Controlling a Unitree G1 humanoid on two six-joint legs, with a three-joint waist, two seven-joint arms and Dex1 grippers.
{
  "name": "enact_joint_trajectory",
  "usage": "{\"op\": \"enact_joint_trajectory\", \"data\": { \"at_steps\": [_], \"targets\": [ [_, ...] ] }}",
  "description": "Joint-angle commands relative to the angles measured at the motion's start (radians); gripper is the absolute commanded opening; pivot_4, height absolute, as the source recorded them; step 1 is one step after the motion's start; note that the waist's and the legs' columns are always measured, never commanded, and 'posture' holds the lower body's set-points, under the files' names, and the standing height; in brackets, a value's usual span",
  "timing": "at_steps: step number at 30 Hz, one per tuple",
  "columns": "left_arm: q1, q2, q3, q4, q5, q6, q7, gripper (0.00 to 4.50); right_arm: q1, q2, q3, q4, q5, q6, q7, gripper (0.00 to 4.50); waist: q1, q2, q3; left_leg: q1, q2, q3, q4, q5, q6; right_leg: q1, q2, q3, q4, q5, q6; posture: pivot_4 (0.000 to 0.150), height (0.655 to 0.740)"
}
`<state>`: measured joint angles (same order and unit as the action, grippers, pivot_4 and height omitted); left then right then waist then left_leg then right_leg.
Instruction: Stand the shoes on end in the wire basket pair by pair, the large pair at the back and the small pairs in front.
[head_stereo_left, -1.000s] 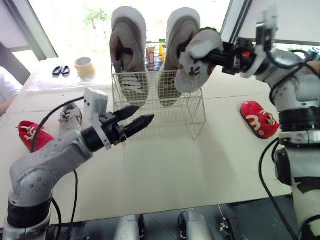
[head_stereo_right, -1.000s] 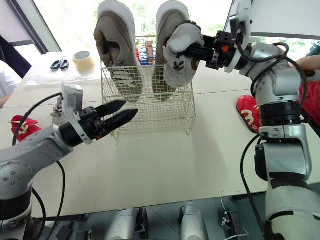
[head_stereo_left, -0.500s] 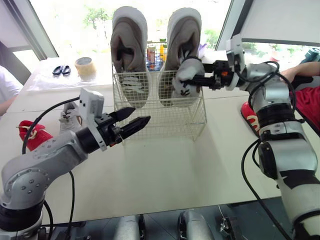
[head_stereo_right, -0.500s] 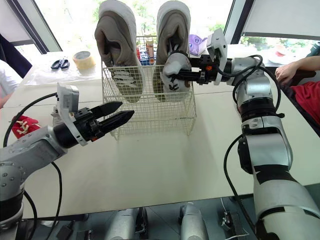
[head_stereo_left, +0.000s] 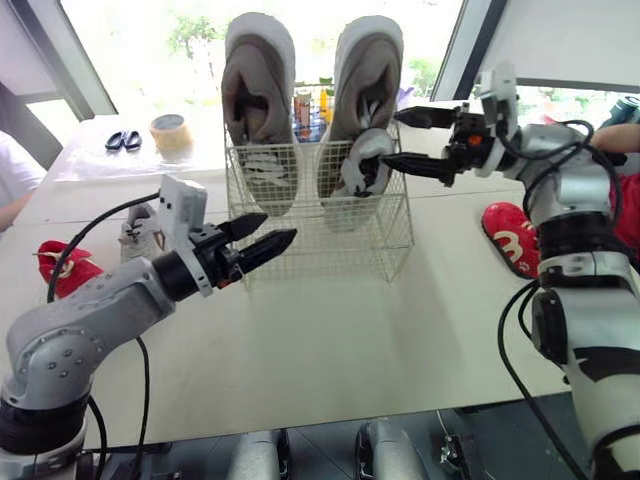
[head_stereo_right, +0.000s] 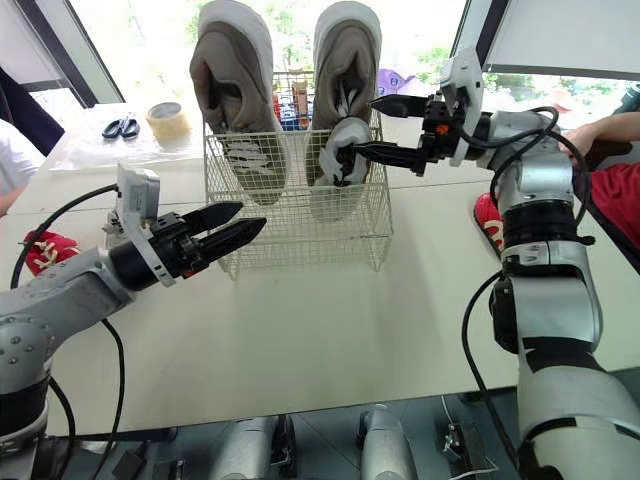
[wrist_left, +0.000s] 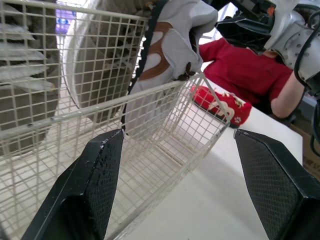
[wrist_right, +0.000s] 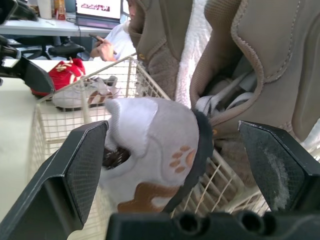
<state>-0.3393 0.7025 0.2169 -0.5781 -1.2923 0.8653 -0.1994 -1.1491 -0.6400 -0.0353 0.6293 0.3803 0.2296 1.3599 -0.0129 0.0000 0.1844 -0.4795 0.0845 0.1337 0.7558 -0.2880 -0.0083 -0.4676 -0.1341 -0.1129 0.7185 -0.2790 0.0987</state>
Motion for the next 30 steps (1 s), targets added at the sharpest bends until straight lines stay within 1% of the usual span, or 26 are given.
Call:
{"op": "enact_joint_trajectory", "data": {
  "at_steps": [1, 4, 7, 11, 13, 15, 17, 18, 20, 22, 23, 24, 26, 28, 29, 30],
  "targets": [
    [-0.022, 0.02, 0.013, 0.002, 0.005, -0.005, -0.034, 3.63, 0.029, -0.044, -0.056, -0.22, 0.081, 0.131, -0.026, 4.49, 0.0, 0.0, 0.0, 0.0, 0.0, 0.0, 0.0, 0.0, 0.0, 0.0, 0.0, 0.0, 0.0, 0.0, 0.0, 0.15, 0.6675],
    [-0.033, 0.026, 0.019, 0.016, 0.001, -0.002, -0.041, 3.63, 0.059, -0.061, -0.076, -0.317, 0.111, 0.206, -0.056, 4.49, 0.001, 0.0, 0.0, 0.0, 0.0, 0.0, 0.0, 0.0, 0.0, 0.0, 0.0, 0.0, 0.0, 0.0, 0.0, 0.15, 0.6675],
    [-0.054, 0.055, 0.075, 0.049, -0.081, 0.012, -0.042, 4.39, 0.076, -0.103, -0.105, -0.388, 0.126, 0.258, -0.089, 4.5, 0.002, 0.0, 0.0, 0.0, 0.0, 0.0, 0.0, 0.0, 0.0, 0.0, 0.0, 0.0, 0.0, 0.0, 0.0, 0.15, 0.6675],
    [-0.108, 0.177, 0.171, 0.121, -0.074, 0.031, -0.008, 4.45, 0.06, -0.176, -0.159, -0.455, 0.174, 0.366, -0.139, 4.5, 0.003, 0.0, 0.0, 0.0, 0.0, 0.0, 0.0, 0.0, 0.0, 0.0, 0.0, 0.0, 0.0, 0.0, 0.0, 0.15, 0.6675],
    [-0.153, 0.263, 0.227, 0.199, -0.087, 0.058, 0.006, 4.45, 0.055, -0.226, -0.189, -0.519, 0.273, 0.514, -0.128, 4.5, 0.001, 0.0, 0.0, 0.0, 0.0, 0.0, 0.0, 0.0, 0.0, 0.0, 0.0, 0.0, -0.001, 0.0, 0.0, 0.15, 0.6675],
    [-0.218, 0.375, 0.256, 0.317, -0.035, 0.095, 0.008, 4.45, 0.066, -0.284, -0.216, -0.618, 0.424, 0.707, -0.094, 4.5, 0.001, 0.0, 0.0, 0.0, 0.0, 0.0, -0.001, 0.0, 0.0, 0.0, 0.0, 0.0, -0.001, 0.0, 0.0, 0.15, 0.6675],
    [-0.282, 0.443, 0.246, 0.427, 0.015, 0.111, -0.005, 4.45, 0.091, -0.312, -0.222, -0.697, 0.518, 0.799, -0.076, 4.5, 0.0, 0.0, 0.0, 0.0, 0.0, 0.0, -0.002, 0.0, 0.0, -0.001, 0.0, 0.0, -0.001, 0.0, -0.001, 0.15, 0.6675],
    [-0.312, 0.461, 0.238, 0.475, 0.034, 0.114, -0.016, 4.45, 0.103, -0.317, -0.22, -0.729, 0.545, 0.82, -0.074, 4.5, -0.001, 0.0, 0.0, 0.001, 0.0, 0.0, -0.003, 0.0, 0.0, -0.001, 0.0, 0.0, -0.001, -0.001, -0.001, 0.15, 0.6675],
    [-0.375, 0.51, 0.184, 0.578, 0.114, 0.126, -0.059, 4.45, 0.132, -0.321, -0.199, -0.798, 0.576, 0.84, -0.073, 4.5, -0.002, -0.001, 0.0, 0.001, 0.0, 0.0, -0.003, 0.0, 0.0, -0.001, 0.0, 0.0, -0.001, -0.001, -0.001, 0.15, 0.6675],
    [-0.536, 0.584, -0.027, 0.743, 0.321, 0.159, -0.143, 4.45, 0.195, -0.323, -0.108, -0.908, 0.546, 0.807, -0.053, 4.5, 0.001, -0.003, -0.001, 0.001, 0.0, 0.0, -0.003, 0.0, 0.0, -0.001, 0.0, 0.0, 0.0, -0.001, -0.001, 0.15, 0.6675],
    [-0.619, 0.591, -0.113, 0.824, 0.422, 0.145, -0.17, 4.45, 0.22, -0.321, -0.073, -0.942, 0.531, 0.79, -0.045, 4.5, 0.005, -0.004, -0.001, 0.001, 0.0, 0.0, -0.003, 0.0, 0.0, -0.001, 0.0, -0.001, -0.001, -0.001, -0.001, 0.15, 0.6675],
    [-0.706, 0.585, -0.189, 0.902, 0.508, 0.145, -0.202, 4.45, 0.246, -0.328, -0.041, -0.966, 0.502, 0.759, -0.033, 4.5, 0.006, -0.004, 0.0, 0.001, 0.0, 0.0, -0.003, 0.0, 0.0, -0.001, 0.0, -0.001, -0.001, -0.001, -0.001, 0.15, 0.6675],
    [-0.818, 0.555, -0.267, 1.022, 0.628, 0.111, -0.259, 4.45, 0.279, -0.34, -0.021, -0.982, 0.472, 0.714, -0.022, 4.5, 0.016, -0.005, 0.0, -0.001, -0.001, 0.0, -0.003, 0.0, 0.0, -0.002, 0.0, -0.001, -0.001, -0.001, -0.001, 0.15, 0.6675],
    [-0.888, 0.53, -0.315, 1.124, 0.74, 0.049, -0.307, 4.45, 0.291, -0.344, -0.025, -0.988, 0.478, 0.702, -0.024, 4.5, 0.021, -0.005, 0.0, -0.003, -0.001, 0.003, -0.002, -0.001, 0.0, -0.005, 0.0, 0.0, -0.001, -0.001, -0.001, 0.15, 0.6675],
    [-0.913, 0.518, -0.326, 1.177, 0.779, 0.039, -0.329, 4.45, 0.3, -0.345, -0.027, -0.996, 0.481, 0.699, -0.029, 4.5, 0.022, -0.005, 0.0, -0.005, -0.001, 0.003, -0.002, 0.0, 0.0, -0.006, 0.0, 0.0, -0.001, -0.001, -0.001, 0.15, 0.6675],
    [-0.919, 0.505, -0.321, 1.221, 0.816, -0.016, -0.339, 4.45, 0.314, -0.349, -0.028, -1.009, 0.477, 0.691, -0.033, 4.5, 0.023, -0.006, 0.0, -0.006, 0.0, 0.003, -0.001, 0.0, 0.0, -0.008, 0.0, 0.0, -0.001, -0.001, -0.001, 0.15, 0.6675]
  ]
}}
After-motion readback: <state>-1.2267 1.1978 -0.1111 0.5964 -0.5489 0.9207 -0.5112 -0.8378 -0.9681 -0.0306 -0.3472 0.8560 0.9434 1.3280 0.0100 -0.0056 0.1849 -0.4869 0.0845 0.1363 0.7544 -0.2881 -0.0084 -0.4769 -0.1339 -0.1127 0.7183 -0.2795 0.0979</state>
